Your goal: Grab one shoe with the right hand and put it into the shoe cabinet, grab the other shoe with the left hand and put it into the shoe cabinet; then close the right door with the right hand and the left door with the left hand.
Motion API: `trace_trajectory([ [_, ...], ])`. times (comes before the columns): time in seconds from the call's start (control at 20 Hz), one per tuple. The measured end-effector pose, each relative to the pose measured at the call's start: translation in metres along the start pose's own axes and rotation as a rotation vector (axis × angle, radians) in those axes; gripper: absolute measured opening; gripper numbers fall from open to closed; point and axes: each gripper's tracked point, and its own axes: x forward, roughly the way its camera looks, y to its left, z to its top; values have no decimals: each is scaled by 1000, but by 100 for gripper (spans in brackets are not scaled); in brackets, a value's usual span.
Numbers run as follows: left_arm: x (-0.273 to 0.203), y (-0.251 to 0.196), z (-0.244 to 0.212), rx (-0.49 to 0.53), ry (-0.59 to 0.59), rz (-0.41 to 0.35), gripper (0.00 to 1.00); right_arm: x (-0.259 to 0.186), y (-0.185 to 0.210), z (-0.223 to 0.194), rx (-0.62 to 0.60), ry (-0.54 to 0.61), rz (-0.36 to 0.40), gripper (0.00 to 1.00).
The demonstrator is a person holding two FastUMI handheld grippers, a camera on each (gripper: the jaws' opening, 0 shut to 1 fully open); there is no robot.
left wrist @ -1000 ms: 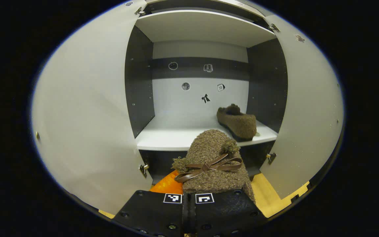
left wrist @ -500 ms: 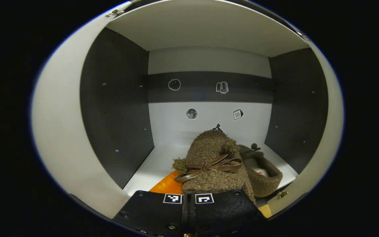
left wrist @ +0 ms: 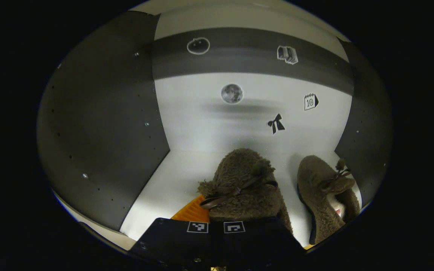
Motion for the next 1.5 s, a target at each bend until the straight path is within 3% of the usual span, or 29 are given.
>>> trace_trajectory([
  [0.3, -2, -1, -8, 10, 59, -16, 6, 1, 2, -2, 10, 11, 14, 100],
  [0.4, -10, -6, -10, 23, 63, -52, 19, 0, 2, -1, -7, 4, 17, 100],
  [0.5, -19, -8, -6, 37, 42, -80, 36, -1, 3, -1, -23, 6, 23, 100],
  [0.7, -48, -3, 0, 59, -21, -94, 93, -9, 11, 0, -29, -6, 34, 100],
  [1.0, -125, -4, 20, 78, -192, -126, 98, -34, 30, 9, -34, -37, 49, 100],
  [1.25, -224, -2, 32, 115, -399, -136, 96, -59, 46, 18, -51, -72, 68, 100],
  [1.5, -333, 7, 23, 71, -556, -176, 96, -87, 62, 24, -70, -108, 94, 100],
])
